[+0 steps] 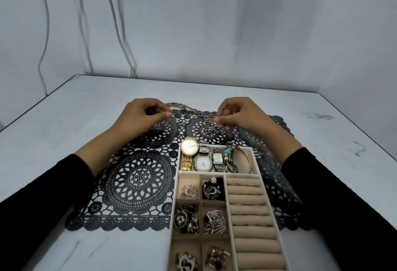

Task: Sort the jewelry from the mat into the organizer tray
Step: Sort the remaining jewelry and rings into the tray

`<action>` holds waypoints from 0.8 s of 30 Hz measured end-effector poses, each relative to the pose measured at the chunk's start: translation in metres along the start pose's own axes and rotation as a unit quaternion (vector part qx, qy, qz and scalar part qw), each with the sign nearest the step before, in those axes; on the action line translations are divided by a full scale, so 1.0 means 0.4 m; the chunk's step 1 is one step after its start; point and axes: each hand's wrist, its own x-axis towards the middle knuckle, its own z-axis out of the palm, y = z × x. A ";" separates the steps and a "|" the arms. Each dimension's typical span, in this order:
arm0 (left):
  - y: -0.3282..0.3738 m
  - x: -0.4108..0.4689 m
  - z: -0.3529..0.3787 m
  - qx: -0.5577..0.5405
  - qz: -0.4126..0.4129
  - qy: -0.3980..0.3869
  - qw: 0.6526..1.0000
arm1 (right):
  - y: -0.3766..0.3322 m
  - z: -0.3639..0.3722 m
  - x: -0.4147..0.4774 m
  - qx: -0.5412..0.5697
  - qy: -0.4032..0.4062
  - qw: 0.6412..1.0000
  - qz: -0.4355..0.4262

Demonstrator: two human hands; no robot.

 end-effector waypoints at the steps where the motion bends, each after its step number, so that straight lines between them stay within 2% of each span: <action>1: 0.011 -0.009 -0.001 -0.010 0.000 0.002 1.000 | 0.000 -0.002 -0.016 0.018 0.007 1.000 0.001; 6: 0.079 -0.057 0.006 -0.033 0.018 0.016 0.999 | -0.002 -0.018 -0.082 0.093 0.045 0.994 0.018; 9: 0.123 -0.100 0.020 -0.059 0.029 0.010 0.998 | -0.017 -0.025 -0.135 0.101 0.067 0.993 0.011; 15: 0.195 -0.185 0.053 -0.097 0.051 0.000 0.994 | -0.051 -0.026 -0.254 0.096 0.110 0.989 -0.022; 24: 0.271 -0.289 0.089 -0.204 0.083 -0.015 0.975 | -0.069 0.005 -0.418 0.173 0.142 0.971 -0.088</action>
